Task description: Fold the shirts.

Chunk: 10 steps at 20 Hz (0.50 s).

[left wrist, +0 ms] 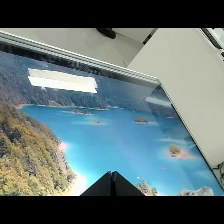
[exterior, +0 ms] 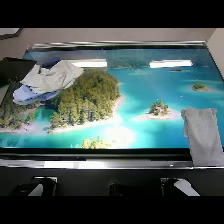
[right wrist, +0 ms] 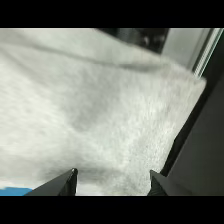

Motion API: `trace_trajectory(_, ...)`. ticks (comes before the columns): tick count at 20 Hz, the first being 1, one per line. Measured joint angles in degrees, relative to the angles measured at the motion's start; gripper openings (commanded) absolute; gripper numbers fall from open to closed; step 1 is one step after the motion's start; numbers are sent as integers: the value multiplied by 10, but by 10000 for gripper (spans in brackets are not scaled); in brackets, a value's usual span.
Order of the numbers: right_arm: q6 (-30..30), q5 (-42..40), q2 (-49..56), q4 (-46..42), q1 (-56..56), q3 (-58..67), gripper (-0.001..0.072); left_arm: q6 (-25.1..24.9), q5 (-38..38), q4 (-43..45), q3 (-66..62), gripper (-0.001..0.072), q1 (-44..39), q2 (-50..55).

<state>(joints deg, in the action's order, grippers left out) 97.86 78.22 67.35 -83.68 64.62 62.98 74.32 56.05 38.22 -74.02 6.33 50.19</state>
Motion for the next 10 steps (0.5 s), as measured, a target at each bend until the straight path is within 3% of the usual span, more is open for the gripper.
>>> trace_trajectory(3, -31, -7, -2, 70, -32, 141, 543, -2, 0, 71, -38, 25, -13, 31)
trace_trajectory(6, -54, -37, -6, 118, -147, 242, 547, 59, 45, 298, -101, 37, -71, 104)
trace_trajectory(7, -53, -38, -7, 119, -207, 261, 575, 85, 70, 380, -111, 186, -95, 130)
trace_trajectory(8, -40, -30, -6, 106, -274, 271, 595, 110, 95, 449, -116, 572, -118, 156)
trace_trajectory(9, -24, -17, -2, 83, -335, 274, 618, 132, 122, 492, -115, 710, -135, 179)
trace_trajectory(10, -10, 0, 3, 59, -394, 271, 619, 153, 152, 516, -104, 712, -151, 200)
